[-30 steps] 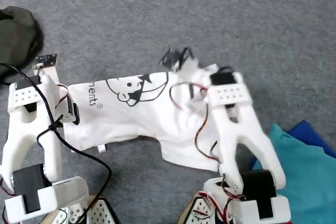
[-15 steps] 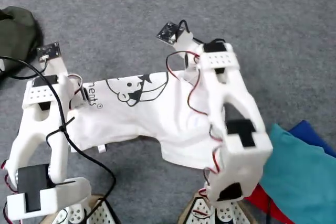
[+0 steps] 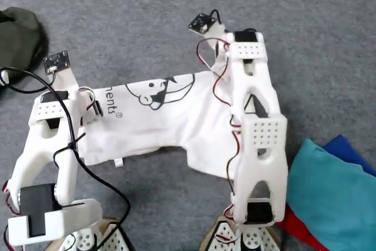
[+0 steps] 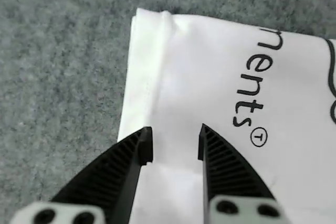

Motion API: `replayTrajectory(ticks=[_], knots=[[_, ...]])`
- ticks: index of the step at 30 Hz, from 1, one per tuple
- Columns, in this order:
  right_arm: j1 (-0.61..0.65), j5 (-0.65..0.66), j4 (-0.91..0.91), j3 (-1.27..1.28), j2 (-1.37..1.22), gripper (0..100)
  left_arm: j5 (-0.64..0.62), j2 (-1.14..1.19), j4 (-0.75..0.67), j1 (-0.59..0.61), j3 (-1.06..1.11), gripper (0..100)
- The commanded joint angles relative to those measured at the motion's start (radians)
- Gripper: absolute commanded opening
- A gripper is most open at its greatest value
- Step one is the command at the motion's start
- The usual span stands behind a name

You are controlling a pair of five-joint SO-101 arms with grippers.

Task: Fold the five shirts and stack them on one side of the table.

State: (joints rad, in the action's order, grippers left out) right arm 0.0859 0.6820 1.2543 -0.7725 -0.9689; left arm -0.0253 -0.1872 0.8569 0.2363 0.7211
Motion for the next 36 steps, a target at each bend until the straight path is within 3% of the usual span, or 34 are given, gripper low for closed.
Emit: replayTrajectory(ticks=[1,6,12,21,27,36], knots=[[-0.007,0.026,0.094,-0.346,-0.094,0.5,0.005,0.048,-0.029,-0.011,0.003,15],[0.028,0.058,0.161,-0.61,-0.231,0.5,0.003,0.183,0.066,-0.002,-0.127,15],[0.022,-0.023,0.342,-0.889,-0.236,0.5,0.003,0.245,0.103,0.0,-0.186,14],[-0.015,-0.057,0.534,-0.892,0.044,0.5,-0.008,0.088,0.106,-0.002,-0.149,3],[-0.036,-0.14,0.535,-0.661,0.229,0.5,-0.018,-0.005,0.107,-0.006,-0.054,2],[0.002,-0.155,0.463,0.163,0.65,0.5,-0.025,-0.11,0.106,0.034,0.072,2]])
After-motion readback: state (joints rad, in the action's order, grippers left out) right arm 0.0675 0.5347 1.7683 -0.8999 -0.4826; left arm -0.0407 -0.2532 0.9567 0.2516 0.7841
